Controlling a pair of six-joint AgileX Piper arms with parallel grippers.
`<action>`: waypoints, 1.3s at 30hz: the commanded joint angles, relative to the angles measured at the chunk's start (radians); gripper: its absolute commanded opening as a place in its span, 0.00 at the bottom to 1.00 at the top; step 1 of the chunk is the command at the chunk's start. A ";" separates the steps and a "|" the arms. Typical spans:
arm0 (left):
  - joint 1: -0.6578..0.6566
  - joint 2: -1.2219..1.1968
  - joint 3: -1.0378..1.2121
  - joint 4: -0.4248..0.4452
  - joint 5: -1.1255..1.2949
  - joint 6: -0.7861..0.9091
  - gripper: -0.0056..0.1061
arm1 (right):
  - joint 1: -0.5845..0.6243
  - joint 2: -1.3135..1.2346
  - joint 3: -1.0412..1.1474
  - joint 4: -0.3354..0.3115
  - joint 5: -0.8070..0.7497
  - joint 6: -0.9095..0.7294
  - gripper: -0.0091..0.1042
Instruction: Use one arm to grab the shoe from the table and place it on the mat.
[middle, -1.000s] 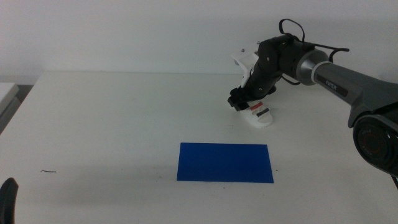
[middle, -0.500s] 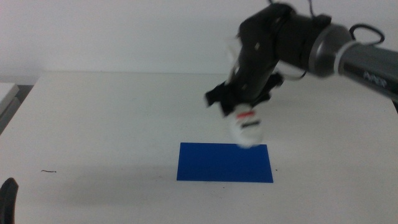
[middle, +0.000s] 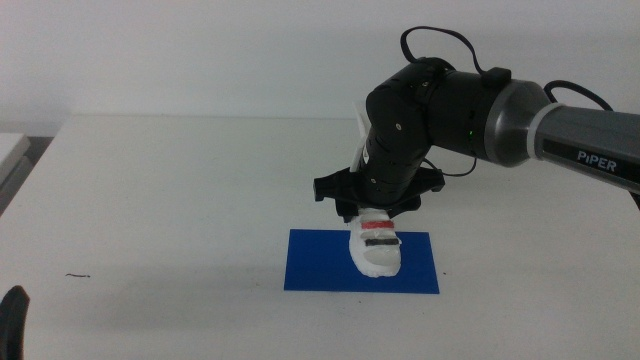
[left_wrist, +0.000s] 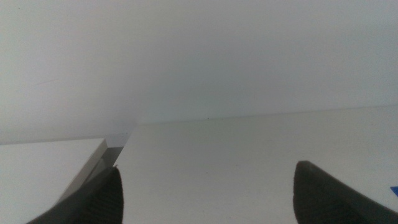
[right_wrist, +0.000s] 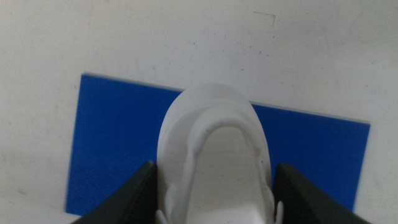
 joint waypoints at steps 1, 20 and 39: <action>0.000 0.005 0.000 -0.004 -0.012 -0.001 0.89 | 0.003 -0.014 0.001 0.003 -0.024 0.032 0.11; 0.000 0.005 0.000 -0.004 -0.012 -0.001 0.89 | -0.028 0.051 -0.039 0.162 0.150 1.546 0.11; 0.000 0.005 0.000 -0.004 -0.012 -0.001 0.89 | -0.044 0.121 -0.037 0.167 0.077 1.546 0.11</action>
